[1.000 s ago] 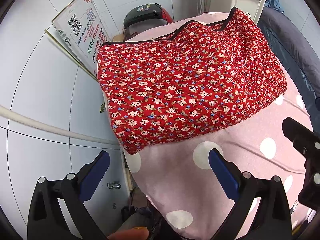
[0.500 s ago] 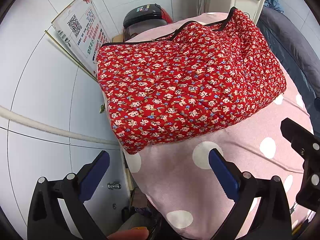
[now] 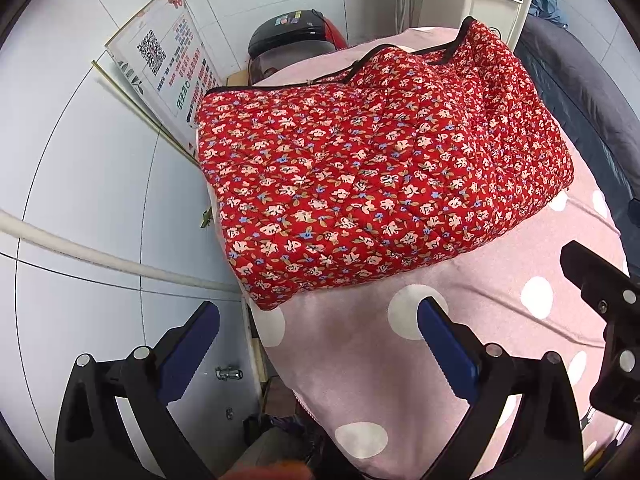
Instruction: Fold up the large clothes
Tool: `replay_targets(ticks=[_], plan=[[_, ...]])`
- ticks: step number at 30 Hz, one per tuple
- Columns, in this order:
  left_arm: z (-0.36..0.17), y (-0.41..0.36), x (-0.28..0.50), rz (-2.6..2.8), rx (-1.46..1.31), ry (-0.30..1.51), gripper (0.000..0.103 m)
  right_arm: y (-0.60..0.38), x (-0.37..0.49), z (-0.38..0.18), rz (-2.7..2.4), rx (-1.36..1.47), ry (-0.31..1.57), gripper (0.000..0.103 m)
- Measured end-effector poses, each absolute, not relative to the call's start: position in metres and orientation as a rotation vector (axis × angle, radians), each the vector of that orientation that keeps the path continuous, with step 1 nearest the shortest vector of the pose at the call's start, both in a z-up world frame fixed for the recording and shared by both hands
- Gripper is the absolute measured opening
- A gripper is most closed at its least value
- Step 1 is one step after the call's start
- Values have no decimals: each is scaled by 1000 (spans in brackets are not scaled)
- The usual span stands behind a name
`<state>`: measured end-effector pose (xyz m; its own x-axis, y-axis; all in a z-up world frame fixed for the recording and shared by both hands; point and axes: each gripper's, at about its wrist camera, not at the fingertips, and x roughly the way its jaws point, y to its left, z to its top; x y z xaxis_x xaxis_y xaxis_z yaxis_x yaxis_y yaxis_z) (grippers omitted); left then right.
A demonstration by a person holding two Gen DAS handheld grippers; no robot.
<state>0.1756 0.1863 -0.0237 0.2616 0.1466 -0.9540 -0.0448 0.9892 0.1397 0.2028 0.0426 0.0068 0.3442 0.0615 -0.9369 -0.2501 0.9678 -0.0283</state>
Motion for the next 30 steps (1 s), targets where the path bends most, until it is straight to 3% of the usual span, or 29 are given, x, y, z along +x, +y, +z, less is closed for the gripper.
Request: replay_targets(ticks=[13, 30], plan=[[-19, 186, 170, 133, 62, 1175, 97, 40, 203, 8, 195, -173, 1197, 98], [-19, 183, 169, 122, 61, 1191, 97, 37, 203, 10, 188, -162, 1193, 98]])
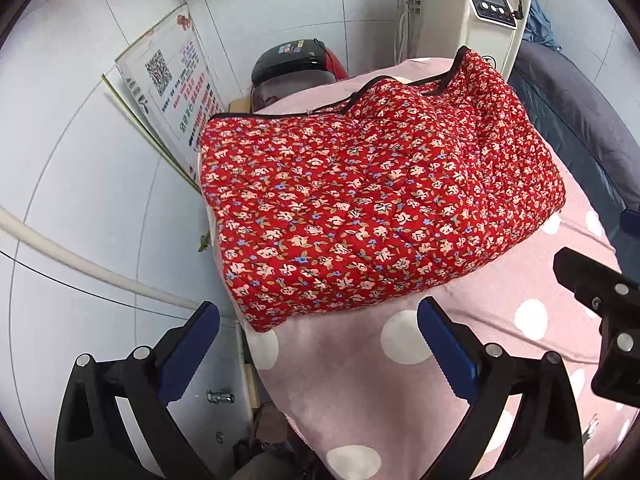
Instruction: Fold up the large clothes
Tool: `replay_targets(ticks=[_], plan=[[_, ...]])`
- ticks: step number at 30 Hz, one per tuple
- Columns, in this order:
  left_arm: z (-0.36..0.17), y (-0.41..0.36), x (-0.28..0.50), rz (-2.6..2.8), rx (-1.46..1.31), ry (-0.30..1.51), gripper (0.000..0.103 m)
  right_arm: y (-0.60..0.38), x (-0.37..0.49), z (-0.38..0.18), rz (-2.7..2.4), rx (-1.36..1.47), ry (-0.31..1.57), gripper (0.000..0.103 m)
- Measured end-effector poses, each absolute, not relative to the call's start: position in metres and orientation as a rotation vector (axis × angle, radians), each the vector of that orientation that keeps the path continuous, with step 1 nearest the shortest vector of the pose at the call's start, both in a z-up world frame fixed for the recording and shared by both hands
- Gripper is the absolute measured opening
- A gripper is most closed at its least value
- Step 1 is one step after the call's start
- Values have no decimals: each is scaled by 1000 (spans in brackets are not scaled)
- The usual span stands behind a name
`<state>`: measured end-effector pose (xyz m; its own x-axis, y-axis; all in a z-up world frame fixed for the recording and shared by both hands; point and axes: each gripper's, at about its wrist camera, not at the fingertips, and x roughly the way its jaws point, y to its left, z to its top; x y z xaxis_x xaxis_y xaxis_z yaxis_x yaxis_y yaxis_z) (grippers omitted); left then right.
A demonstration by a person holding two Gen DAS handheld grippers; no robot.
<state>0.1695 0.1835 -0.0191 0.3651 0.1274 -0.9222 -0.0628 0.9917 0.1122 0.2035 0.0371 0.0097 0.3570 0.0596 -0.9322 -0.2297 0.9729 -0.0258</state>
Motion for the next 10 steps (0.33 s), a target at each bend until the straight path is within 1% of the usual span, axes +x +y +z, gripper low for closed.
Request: replay_targets(ticks=[10], plan=[[-22, 186, 172, 123, 12, 1244, 97, 37, 203, 11, 187, -161, 1194, 98]])
